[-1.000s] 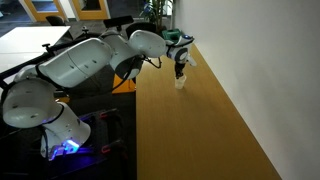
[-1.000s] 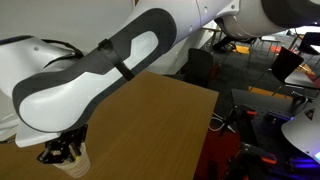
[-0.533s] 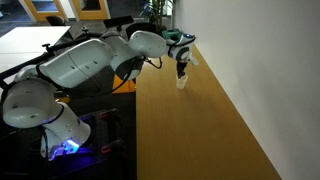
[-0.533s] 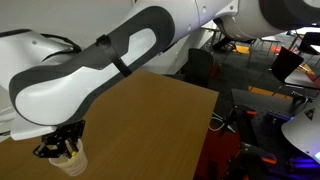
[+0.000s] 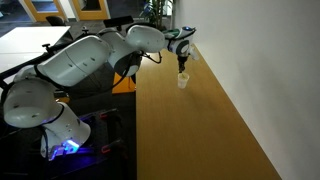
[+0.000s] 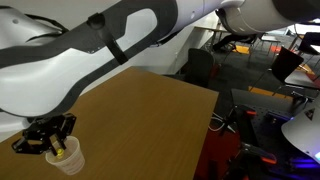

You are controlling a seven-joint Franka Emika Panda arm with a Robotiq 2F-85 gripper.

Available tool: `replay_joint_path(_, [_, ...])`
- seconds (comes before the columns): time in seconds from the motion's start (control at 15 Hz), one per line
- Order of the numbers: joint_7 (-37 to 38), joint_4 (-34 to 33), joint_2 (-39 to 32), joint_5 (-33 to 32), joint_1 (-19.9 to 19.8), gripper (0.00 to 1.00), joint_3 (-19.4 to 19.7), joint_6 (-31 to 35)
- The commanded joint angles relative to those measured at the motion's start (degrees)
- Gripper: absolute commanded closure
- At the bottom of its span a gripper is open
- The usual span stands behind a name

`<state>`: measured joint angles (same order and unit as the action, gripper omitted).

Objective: Remove the marker from the measuring cup and put it on the table

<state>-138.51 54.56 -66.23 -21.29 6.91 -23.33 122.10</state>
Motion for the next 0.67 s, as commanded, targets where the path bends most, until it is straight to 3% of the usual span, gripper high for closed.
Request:
replay_joint_path(0.0, [6.3, 4.5, 5.6, 0.1, 0.3, 0.95, 0.6, -1.8])
replay_joint_path(0.6, [19.0, 18.5, 18.7, 0.4, -1.8, 0.95, 0.2, 1.1])
